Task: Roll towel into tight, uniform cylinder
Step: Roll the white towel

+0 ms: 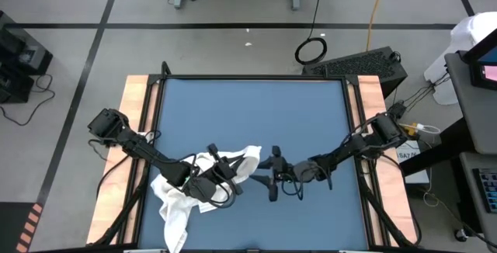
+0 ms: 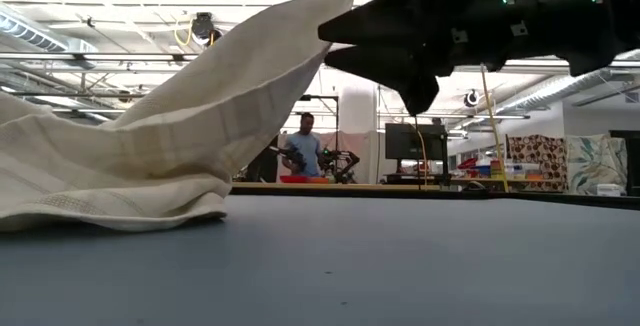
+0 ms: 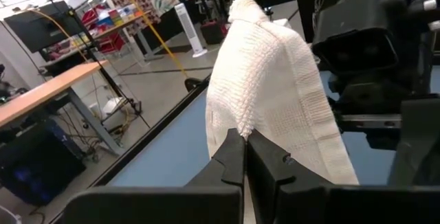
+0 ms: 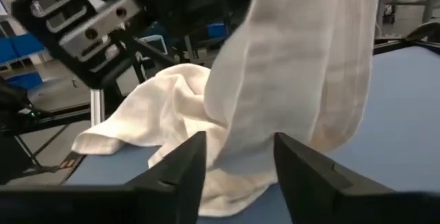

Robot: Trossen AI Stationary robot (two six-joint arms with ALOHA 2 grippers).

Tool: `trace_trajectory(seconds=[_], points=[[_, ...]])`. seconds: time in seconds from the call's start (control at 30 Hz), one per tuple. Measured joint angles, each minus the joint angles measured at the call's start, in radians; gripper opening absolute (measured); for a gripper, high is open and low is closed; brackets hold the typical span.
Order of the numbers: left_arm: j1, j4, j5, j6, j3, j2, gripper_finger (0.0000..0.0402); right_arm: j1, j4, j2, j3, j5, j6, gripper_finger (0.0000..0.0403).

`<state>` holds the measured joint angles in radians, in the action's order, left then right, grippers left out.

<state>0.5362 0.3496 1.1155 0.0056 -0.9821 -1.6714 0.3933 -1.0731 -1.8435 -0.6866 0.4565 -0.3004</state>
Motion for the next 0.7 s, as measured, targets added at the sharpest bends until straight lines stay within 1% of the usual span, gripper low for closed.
trace_trajectory(seconds=[0.1,0.2,0.23,0.27,0.4,0.43,0.5,0.57,0.63,0.7], points=[[0.0,0.0,-0.007,0.0,0.0,0.0,0.0006,-0.001,0.025,0.0,-0.021,0.022,-0.002,0.0101],[0.002,-0.001,-0.008,0.0,0.0,0.0,0.0006,-0.001,0.084,0.002,-0.029,0.062,-0.002,0.0034],[0.007,-0.001,-0.008,0.0,0.0,0.0,0.0006,-0.001,0.123,0.009,-0.029,0.081,-0.001,0.0018],[0.012,-0.001,-0.008,0.002,0.0,0.0,0.0006,0.001,0.17,0.02,-0.029,0.105,-0.004,0.001],[0.053,-0.004,-0.01,0.062,0.0,0.012,0.0006,0.015,0.432,0.118,-0.029,0.228,-0.078,0.001],[0.063,-0.016,-0.024,0.079,0.0,0.017,0.0006,0.021,0.506,0.15,-0.029,0.254,-0.091,0.0007],[0.08,-0.064,-0.089,0.081,0.0,0.023,0.0013,0.033,0.629,0.211,-0.029,0.272,-0.108,0.0003],[0.094,-0.093,-0.175,0.076,0.0,0.024,0.0025,0.047,0.722,0.26,-0.029,0.272,-0.124,0.0004],[0.104,-0.108,-0.247,0.048,0.0,0.025,0.0042,0.059,0.765,0.288,-0.029,0.279,-0.139,0.0004],[0.11,-0.126,-0.291,0.025,0.0,0.026,0.0061,0.07,0.765,0.296,-0.029,0.282,-0.132,0.0003]])
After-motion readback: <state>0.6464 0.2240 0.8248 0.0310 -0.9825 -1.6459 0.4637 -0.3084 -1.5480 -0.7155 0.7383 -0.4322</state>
